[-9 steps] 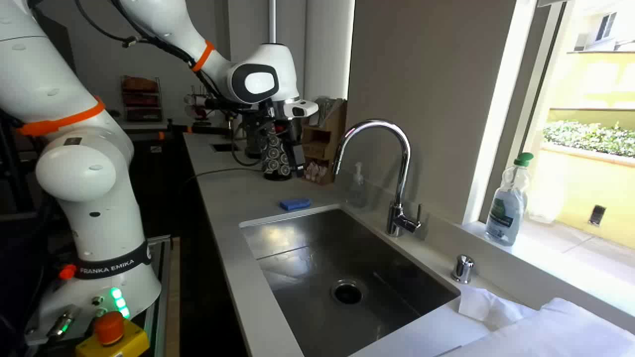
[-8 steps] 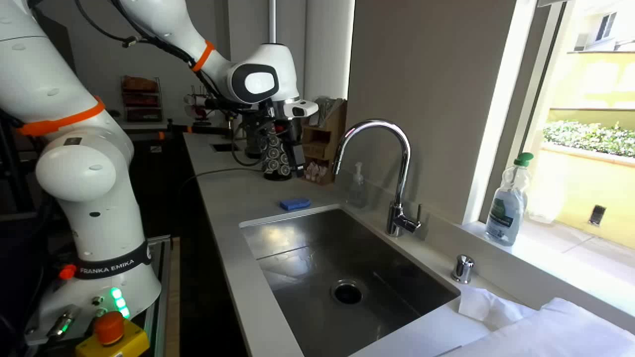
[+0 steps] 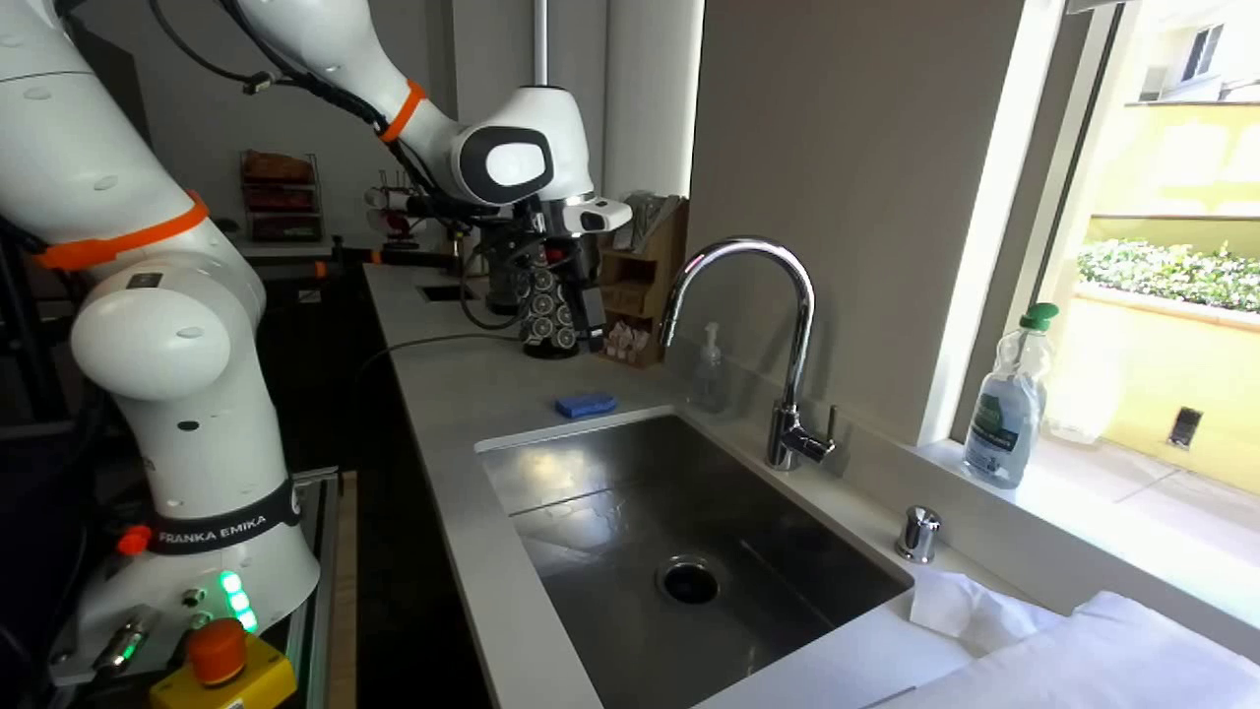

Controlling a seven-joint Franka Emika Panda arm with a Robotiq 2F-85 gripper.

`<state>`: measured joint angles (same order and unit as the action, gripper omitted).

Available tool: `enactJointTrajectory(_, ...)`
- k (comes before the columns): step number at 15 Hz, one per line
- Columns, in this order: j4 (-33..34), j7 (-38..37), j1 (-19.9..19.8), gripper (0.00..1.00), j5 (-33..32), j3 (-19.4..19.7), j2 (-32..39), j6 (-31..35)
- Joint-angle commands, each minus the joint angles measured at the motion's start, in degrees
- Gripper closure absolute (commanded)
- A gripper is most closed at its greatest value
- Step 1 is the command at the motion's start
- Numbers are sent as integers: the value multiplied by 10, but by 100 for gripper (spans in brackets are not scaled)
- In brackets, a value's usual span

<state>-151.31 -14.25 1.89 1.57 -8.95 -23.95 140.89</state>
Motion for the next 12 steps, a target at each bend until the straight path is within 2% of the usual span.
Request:
enactJointTrajectory(1, 6, -10, -24, 0, -32, 10, -25, -26)
enactJointTrajectory(3, 2, -30, -72, 0, -77, 20, -58, -23)
enactJointTrajectory(6, 17, 9, -118, 0, -96, 70, -71, 0)
enactJointTrajectory(8, 36, 59, -132, 0, -101, 108, -71, 11)
enactJointTrajectory(10, 58, 126, -128, 0, -87, 151, -63, 27)
enactJointTrajectory(12, 81, 211, -100, 0, -51, 205, -58, 30)
